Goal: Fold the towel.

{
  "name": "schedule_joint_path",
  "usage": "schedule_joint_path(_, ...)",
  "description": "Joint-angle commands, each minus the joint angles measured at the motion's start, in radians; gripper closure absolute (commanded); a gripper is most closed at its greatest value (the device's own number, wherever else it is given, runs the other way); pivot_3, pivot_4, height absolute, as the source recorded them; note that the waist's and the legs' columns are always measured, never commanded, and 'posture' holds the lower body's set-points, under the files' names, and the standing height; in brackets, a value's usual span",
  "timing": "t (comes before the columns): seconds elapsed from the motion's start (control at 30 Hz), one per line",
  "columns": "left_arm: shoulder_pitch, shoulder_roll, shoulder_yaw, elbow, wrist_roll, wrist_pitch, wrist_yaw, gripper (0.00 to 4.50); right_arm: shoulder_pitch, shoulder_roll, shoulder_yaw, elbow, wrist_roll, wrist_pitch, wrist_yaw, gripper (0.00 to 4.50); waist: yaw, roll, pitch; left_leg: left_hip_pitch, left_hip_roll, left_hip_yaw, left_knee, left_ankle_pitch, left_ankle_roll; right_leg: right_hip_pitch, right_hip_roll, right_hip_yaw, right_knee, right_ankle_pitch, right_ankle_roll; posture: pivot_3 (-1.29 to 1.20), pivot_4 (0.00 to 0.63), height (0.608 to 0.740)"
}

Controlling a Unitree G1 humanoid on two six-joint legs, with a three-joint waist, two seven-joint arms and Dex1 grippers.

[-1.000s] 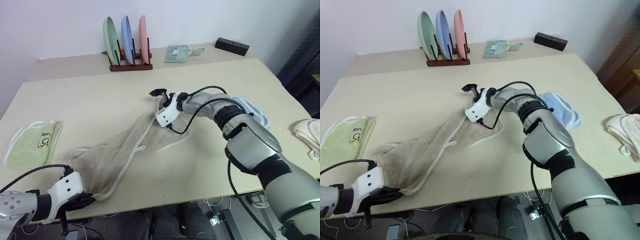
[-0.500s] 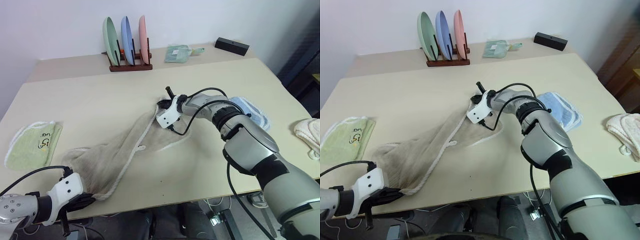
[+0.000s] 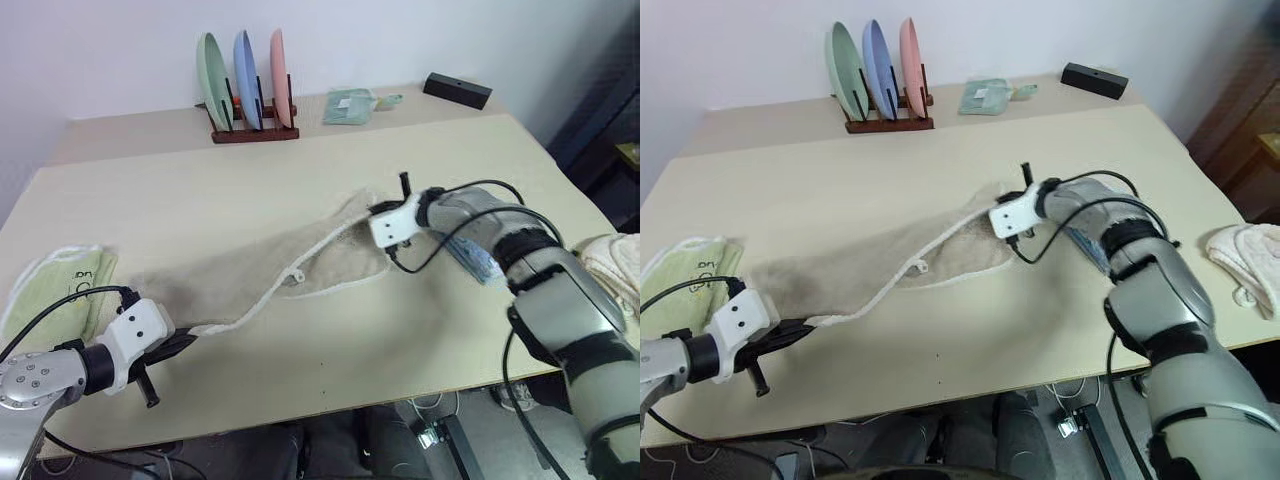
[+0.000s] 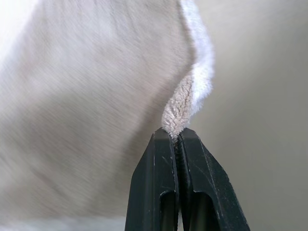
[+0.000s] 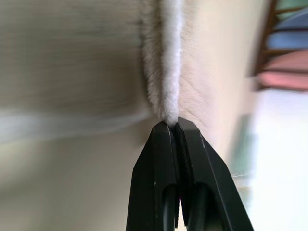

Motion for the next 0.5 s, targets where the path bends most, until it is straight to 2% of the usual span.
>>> schedule_joint_path(0.03, -0.029, 0.008, -0.009, 0.028, 0.017, -0.040, 0.005, 4.50, 0.169, -0.100, -0.076, -0.380, 0.241, 0.098, 0.302, 4.43, 0.004, 0.001, 0.000, -0.001, 0.000, 0.001, 0.000, 0.000, 0.000, -0.001, 0.000, 0.001, 0.000, 0.000, 0.000, 0.00, 0.150, 0.740)
schedule_joint_path(0.1, -0.062, 0.006, -0.029, 0.057, 0.025, -0.054, 0.012, 4.50, 0.251, -0.132, -0.109, -0.554, 0.307, 0.198, 0.383, 4.43, 0.007, 0.001, 0.000, 0.000, 0.001, 0.001, 0.001, 0.000, 0.000, 0.001, 0.000, 0.000, 0.001, 0.000, 0.000, 0.00, 0.150, 0.740)
schedule_joint_path(0.2, -0.089, 0.008, -0.046, 0.083, 0.023, -0.066, 0.005, 4.50, 0.291, -0.123, -0.151, -0.640, 0.287, 0.282, 0.361, 4.43, 0.007, 0.000, 0.000, 0.002, 0.002, 0.002, 0.003, 0.000, 0.000, 0.003, 0.001, 0.000, 0.001, 0.002, -0.002, 0.00, 0.150, 0.740)
schedule_joint_path(0.23, -0.095, 0.010, -0.053, 0.090, 0.026, -0.071, 0.002, 4.50, 0.301, -0.117, -0.162, -0.652, 0.294, 0.317, 0.365, 4.20, 0.008, 0.000, 0.000, 0.003, 0.002, 0.002, 0.003, 0.000, 0.000, 0.003, 0.000, 0.000, 0.001, 0.002, -0.002, 0.00, 0.150, 0.740)
schedule_joint_path(0.3, -0.104, 0.014, -0.063, 0.102, 0.030, -0.079, -0.002, 4.50, 0.308, -0.108, -0.180, -0.666, 0.291, 0.362, 0.351, 3.66, 0.011, 0.000, 0.000, 0.003, 0.002, 0.002, 0.003, 0.000, 0.000, 0.003, 0.000, 0.000, 0.001, 0.002, -0.002, 0.00, 0.150, 0.740)
schedule_joint_path(0.5, -0.102, 0.018, -0.074, 0.094, 0.029, -0.074, -0.008, 4.50, 0.280, -0.105, -0.200, -0.655, 0.214, 0.335, 0.249, 0.88, 0.015, 0.000, 0.000, 0.001, 0.001, 0.002, 0.003, 0.000, 0.000, 0.001, 0.000, 0.000, 0.000, 0.002, -0.002, 0.00, 0.150, 0.740)
